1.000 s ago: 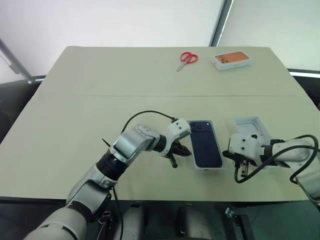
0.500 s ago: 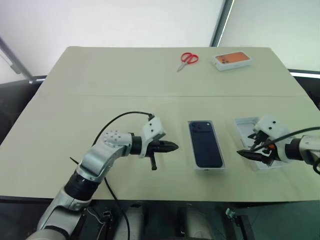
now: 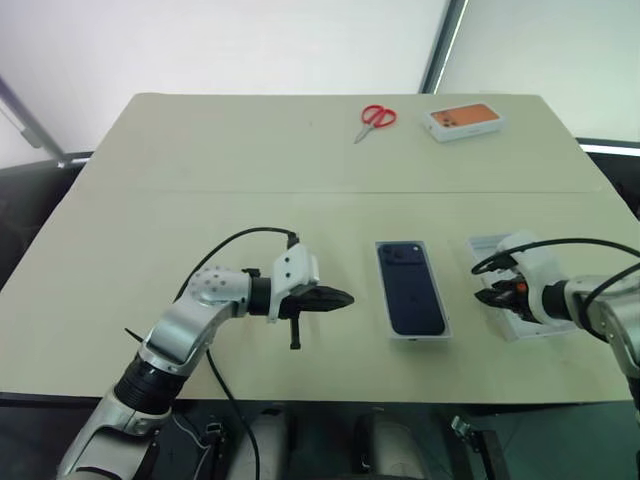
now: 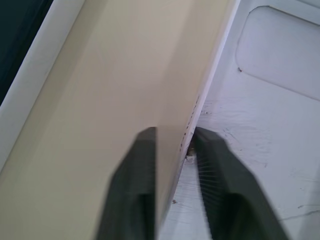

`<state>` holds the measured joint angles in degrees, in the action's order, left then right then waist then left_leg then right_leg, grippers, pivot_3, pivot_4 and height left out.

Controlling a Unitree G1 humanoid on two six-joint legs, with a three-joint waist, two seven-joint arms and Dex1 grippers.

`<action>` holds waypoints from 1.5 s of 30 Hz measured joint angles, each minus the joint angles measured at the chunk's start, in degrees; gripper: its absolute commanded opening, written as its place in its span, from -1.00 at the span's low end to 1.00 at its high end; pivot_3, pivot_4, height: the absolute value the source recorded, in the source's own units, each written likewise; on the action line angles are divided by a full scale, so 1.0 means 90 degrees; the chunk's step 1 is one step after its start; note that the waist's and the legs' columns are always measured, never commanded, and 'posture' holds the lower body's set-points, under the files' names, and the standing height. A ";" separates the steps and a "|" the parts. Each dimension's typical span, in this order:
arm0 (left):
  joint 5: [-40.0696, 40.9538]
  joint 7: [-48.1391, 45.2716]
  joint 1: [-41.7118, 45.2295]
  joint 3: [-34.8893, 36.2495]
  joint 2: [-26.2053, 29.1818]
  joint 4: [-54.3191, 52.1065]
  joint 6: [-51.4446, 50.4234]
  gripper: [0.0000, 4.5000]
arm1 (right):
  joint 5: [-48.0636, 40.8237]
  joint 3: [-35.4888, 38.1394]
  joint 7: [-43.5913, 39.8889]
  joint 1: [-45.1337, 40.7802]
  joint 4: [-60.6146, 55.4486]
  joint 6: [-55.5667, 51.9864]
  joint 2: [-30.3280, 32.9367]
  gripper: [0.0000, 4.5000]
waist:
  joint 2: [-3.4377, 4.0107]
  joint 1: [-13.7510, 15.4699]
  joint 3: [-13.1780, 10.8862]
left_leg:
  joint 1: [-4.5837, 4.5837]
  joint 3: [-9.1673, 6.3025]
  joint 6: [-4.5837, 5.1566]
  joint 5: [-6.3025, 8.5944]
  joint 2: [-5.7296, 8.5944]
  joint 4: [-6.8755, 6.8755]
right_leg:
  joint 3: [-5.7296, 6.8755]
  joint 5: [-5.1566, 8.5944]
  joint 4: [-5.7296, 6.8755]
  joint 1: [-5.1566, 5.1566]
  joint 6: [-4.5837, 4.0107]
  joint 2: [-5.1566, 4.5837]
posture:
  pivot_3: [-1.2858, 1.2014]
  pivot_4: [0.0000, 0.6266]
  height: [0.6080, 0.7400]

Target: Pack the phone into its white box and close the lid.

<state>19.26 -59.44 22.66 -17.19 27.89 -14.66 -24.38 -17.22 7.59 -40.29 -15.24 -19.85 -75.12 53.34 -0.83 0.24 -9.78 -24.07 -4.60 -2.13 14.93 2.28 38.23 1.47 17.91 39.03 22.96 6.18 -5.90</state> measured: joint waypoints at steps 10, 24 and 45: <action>0.0049 0.0429 -0.0236 0.0495 -0.0023 0.0103 0.0047 -1.00 | -0.0614 0.0507 0.0150 -0.0992 0.0003 -0.0373 -0.0483 -0.98 | 0.0002 -0.0146 -0.0001 | 0.0009 0.0000 0.0000 0.0000 -0.0008 -0.0006 | -0.0001 0.0000 0.0008 0.0001 0.0000 0.0006 | 0.03 -0.52 0.35; 0.0161 0.0945 -0.0557 0.1719 0.0102 0.0876 0.0336 -1.00 | -0.8231 0.1522 0.5366 -0.1779 0.1046 -0.0901 -0.3654 -0.98 | 0.0008 -0.0001 -0.0004 | -0.0028 -0.0005 -0.0013 -0.0008 0.0009 0.0008 | 0.0000 0.0000 0.0006 0.0020 0.0000 -0.0023 | 0.03 -0.52 0.35; -0.0145 0.1132 0.0234 0.0311 -0.1272 0.1085 0.0278 -1.00 | -0.9849 0.0366 0.7258 -0.1500 0.0699 0.1054 -0.0648 0.78 | 0.0043 -0.0095 -0.0019 | -0.0025 0.0012 0.0025 0.0002 0.0001 0.0002 | -0.0004 0.0000 0.0002 0.0021 0.0002 0.0008 | 0.03 -0.52 0.35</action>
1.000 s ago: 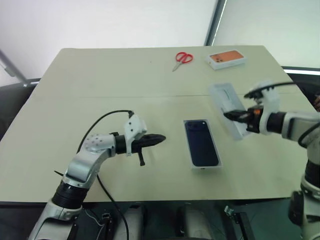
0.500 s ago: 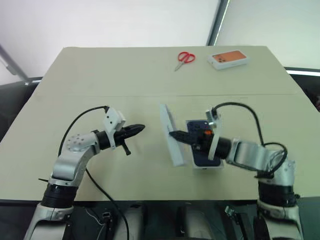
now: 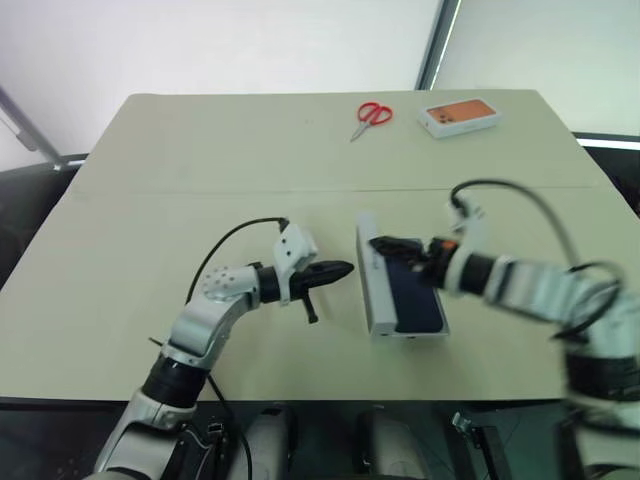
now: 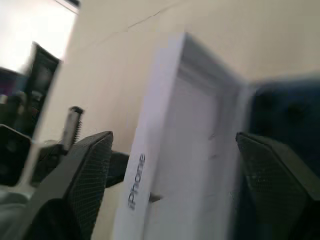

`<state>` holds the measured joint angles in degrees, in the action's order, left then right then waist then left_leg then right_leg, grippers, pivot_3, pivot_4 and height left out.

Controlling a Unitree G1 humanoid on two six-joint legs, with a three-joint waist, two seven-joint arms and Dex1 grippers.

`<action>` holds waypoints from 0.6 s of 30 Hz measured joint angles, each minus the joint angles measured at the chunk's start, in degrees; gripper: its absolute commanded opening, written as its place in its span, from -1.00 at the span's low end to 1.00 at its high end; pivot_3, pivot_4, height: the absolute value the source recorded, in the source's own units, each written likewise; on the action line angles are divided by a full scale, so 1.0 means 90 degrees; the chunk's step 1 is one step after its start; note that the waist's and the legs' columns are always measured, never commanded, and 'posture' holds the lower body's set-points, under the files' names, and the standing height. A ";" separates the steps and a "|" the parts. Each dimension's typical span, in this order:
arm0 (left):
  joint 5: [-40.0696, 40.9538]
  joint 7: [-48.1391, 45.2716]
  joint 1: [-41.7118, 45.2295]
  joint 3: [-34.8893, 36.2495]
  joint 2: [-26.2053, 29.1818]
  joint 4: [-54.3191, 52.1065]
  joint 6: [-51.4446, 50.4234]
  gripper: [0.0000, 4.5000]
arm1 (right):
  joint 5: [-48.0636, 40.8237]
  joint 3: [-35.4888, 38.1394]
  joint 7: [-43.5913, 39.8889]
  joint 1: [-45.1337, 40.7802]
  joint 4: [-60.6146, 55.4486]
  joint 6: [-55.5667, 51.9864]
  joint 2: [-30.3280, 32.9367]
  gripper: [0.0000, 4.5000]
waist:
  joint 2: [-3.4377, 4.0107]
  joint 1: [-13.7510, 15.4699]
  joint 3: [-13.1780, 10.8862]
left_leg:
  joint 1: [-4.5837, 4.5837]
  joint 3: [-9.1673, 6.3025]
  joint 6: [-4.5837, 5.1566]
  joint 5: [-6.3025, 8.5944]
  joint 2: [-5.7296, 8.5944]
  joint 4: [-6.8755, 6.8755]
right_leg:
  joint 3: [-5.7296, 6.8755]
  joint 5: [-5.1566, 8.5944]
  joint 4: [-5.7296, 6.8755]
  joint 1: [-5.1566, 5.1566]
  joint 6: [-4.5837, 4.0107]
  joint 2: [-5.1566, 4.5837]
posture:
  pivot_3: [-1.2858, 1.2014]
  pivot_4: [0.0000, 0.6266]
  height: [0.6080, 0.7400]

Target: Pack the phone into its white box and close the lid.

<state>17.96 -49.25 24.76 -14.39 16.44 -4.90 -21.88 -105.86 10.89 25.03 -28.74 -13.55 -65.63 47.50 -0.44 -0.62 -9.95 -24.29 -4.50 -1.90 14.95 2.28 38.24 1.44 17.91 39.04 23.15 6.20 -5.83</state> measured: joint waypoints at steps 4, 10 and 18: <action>-0.0088 0.0089 0.0175 -0.0240 -0.0368 0.0175 -0.0015 -1.00 | 0.1432 -0.0098 -0.1400 -0.0052 -0.0027 -0.0028 0.0574 0.78 | -0.0011 -0.0024 0.0006 | 0.0003 0.0003 0.0003 0.0001 -0.0016 -0.0005 | 0.0007 -0.0001 0.0006 0.0000 -0.0001 0.0021 | 0.03 -0.52 0.35; -0.0260 0.0291 0.0397 -0.0603 -0.0971 0.0381 -0.0058 -1.00 | 0.4808 -0.1129 -0.3679 0.0264 -0.0439 0.0999 0.1851 0.78 | -0.0007 0.0004 0.0006 | 0.0000 -0.0005 0.0002 0.0001 -0.0011 -0.0001 | 0.0001 0.0000 0.0000 0.0003 -0.0001 0.0013 | 0.03 -0.52 0.35; 0.0137 0.0711 0.0418 0.0099 -0.0907 0.0140 -0.0654 -1.00 | 0.7155 -0.1541 -0.5416 0.0857 -0.0589 0.2305 0.2038 0.68 | -0.0008 -0.0031 0.0004 | 0.0009 -0.0008 0.0000 0.0000 -0.0017 -0.0001 | -0.0002 -0.0001 0.0009 0.0003 -0.0001 0.0014 | 0.03 -0.52 0.35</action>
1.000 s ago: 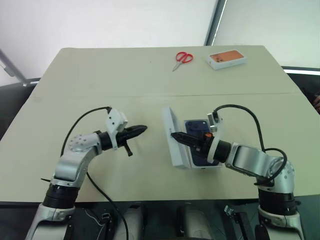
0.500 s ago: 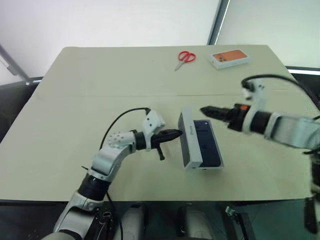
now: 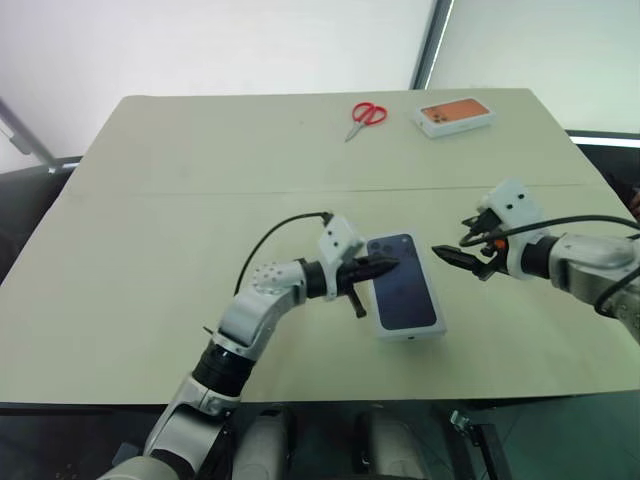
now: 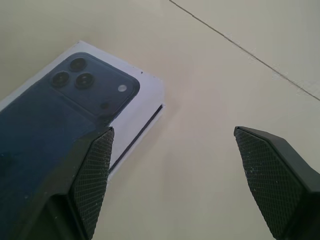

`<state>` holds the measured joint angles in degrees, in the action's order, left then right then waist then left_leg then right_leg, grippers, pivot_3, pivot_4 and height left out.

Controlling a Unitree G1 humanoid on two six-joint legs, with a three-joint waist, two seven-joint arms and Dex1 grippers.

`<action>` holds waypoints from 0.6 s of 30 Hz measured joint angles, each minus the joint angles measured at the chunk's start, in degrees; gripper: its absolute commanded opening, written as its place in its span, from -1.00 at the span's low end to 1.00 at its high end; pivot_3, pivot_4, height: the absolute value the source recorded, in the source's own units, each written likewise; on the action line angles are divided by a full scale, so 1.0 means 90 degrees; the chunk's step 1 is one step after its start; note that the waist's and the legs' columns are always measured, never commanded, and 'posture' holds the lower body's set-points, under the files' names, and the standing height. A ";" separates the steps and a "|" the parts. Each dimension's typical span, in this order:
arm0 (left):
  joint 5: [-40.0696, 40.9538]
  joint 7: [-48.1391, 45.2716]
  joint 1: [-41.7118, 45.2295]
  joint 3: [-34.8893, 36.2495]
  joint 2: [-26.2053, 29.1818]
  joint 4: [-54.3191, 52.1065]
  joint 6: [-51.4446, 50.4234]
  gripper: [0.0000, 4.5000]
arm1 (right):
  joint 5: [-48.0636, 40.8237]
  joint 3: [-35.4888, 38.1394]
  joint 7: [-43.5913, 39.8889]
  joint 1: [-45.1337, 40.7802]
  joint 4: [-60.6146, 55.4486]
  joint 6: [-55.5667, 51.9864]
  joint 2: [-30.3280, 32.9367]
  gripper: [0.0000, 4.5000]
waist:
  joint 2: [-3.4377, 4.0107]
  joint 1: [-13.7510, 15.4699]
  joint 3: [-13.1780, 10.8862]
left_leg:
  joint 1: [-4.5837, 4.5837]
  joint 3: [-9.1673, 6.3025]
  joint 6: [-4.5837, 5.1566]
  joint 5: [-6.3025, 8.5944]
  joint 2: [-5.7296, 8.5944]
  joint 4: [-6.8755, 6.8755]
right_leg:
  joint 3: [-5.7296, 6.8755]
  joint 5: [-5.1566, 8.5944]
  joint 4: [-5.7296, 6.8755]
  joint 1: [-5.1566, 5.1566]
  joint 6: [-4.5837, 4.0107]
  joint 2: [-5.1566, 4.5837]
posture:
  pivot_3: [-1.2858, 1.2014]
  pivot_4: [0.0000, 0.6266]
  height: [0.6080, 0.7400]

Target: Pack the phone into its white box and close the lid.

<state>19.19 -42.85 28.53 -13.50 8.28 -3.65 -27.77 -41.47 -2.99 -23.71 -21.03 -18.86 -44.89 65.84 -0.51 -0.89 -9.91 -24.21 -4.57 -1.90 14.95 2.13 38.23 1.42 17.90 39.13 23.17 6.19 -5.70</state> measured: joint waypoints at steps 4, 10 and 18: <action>0.0184 0.0201 -0.0002 0.0625 0.0791 -0.0396 -0.0759 -1.00 | 0.0649 0.0000 -0.0490 0.0173 0.0145 0.0244 0.0001 -0.06 | 0.0000 0.0022 0.0000 | 0.0000 -0.0001 -0.0001 0.0000 0.0003 0.0000 | 0.0000 0.0000 -0.0003 -0.0002 0.0000 -0.0002 | 0.03 -0.52 0.35; 0.0150 -0.0322 -0.0406 0.0085 0.1747 -0.0735 -0.1218 -1.00 | 0.1359 -0.0004 -0.1267 0.0401 0.0150 0.0583 0.0001 -0.99 | 0.0001 0.0056 -0.0001 | -0.0004 -0.0004 -0.0005 -0.0003 0.0011 0.0000 | 0.0002 0.0000 -0.0007 -0.0004 0.0000 -0.0013 | 0.03 -0.52 0.35; -0.0235 -0.0416 0.0154 -0.1084 0.1679 -0.0772 -0.1708 -1.00 | 0.2303 -0.0174 -0.1980 0.0720 -0.0160 0.0870 0.0064 -0.99 | 0.0000 0.0036 -0.0001 | -0.0003 -0.0004 -0.0006 -0.0003 0.0013 -0.0001 | 0.0003 0.0000 -0.0006 -0.0005 0.0000 -0.0014 | 0.03 -0.52 0.35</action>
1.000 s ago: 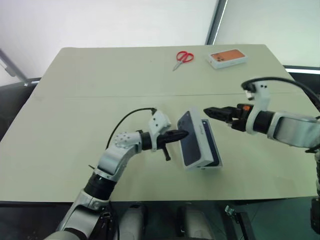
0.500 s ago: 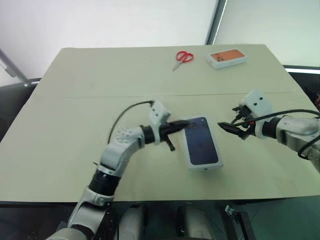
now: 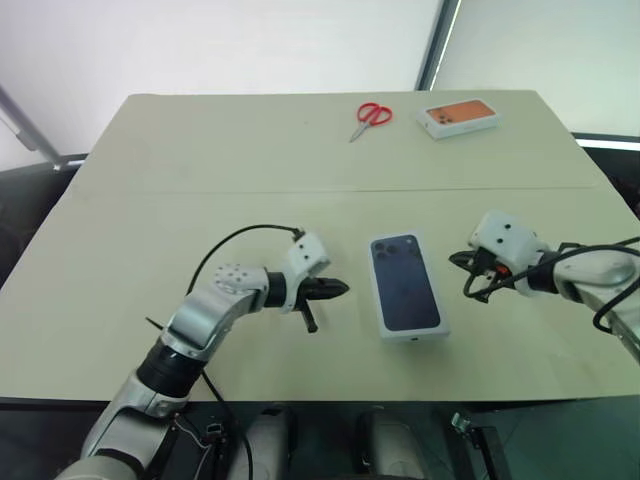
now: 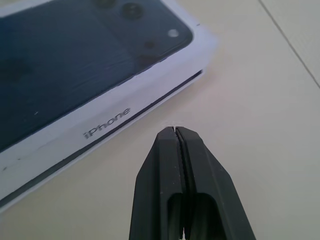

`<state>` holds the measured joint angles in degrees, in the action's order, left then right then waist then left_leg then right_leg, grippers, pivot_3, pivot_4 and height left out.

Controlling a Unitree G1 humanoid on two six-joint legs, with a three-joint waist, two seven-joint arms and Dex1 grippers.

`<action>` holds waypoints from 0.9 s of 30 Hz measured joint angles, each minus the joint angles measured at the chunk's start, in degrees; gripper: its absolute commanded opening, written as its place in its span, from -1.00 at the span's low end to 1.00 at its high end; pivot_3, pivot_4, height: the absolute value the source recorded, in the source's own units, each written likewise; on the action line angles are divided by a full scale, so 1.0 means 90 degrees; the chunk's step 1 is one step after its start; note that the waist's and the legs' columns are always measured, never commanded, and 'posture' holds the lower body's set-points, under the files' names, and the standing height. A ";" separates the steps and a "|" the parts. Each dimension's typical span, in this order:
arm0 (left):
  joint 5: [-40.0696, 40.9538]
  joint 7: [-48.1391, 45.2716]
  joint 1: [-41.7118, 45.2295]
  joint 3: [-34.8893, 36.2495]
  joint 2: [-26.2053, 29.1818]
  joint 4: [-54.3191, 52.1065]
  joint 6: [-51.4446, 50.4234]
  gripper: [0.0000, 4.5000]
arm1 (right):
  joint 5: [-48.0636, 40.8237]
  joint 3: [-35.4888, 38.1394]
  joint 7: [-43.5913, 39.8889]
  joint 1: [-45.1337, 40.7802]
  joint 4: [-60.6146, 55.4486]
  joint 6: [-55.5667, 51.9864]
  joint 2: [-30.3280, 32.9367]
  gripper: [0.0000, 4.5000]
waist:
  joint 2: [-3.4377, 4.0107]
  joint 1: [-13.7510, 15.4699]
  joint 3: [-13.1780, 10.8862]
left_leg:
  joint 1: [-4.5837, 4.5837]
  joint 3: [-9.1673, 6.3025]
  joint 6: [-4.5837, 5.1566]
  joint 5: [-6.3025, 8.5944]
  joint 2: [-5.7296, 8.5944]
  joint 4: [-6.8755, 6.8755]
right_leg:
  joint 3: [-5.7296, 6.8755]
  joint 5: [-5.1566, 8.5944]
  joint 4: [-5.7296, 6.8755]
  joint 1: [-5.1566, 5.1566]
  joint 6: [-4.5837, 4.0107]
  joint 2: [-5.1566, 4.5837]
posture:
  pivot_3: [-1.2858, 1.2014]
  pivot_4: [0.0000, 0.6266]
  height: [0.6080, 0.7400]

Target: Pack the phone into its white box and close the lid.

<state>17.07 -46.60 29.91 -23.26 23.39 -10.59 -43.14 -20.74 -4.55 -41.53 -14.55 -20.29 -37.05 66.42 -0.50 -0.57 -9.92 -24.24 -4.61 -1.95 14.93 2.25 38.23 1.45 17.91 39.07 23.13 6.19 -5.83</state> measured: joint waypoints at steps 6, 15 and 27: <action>-0.0288 -0.0032 0.0242 -0.0476 -0.0269 0.0277 -0.0037 -1.00 | 0.0509 -0.0125 -0.0204 0.0112 -0.0090 0.0013 -0.0061 -0.99 | 0.0000 -0.0011 0.0000 | 0.0002 0.0000 0.0000 0.0000 -0.0001 0.0000 | 0.0000 0.0000 0.0003 0.0001 0.0000 0.0001 | 0.03 -0.52 0.35; -0.0361 0.0085 0.0391 -0.0382 -0.0749 0.0490 -0.0001 -1.00 | 0.0791 -0.0143 -0.0487 0.0110 -0.0308 0.0013 -0.0312 -0.99 | -0.0001 -0.0002 0.0000 | 0.0002 0.0000 -0.0002 -0.0001 0.0001 0.0001 | 0.0001 0.0000 0.0002 -0.0001 0.0000 -0.0002 | 0.03 -0.52 0.35; -0.0288 0.0242 0.0368 0.0009 -0.1185 0.0525 0.0274 -1.00 | 0.1039 -0.0146 -0.0678 0.0275 -0.0382 -0.0004 -0.0520 -0.99 | -0.0001 0.0001 0.0000 | 0.0002 0.0000 -0.0010 -0.0006 0.0002 0.0001 | 0.0001 0.0000 0.0002 -0.0001 0.0000 -0.0004 | 0.03 -0.52 0.35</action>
<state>14.47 -44.42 33.22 -23.18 12.72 -5.87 -40.68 -11.39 -5.87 -47.63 -12.08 -23.73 -37.09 61.74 -0.51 -0.57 -9.92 -24.22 -4.61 -2.04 14.87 2.27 38.24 1.46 17.91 39.09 23.12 6.19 -5.86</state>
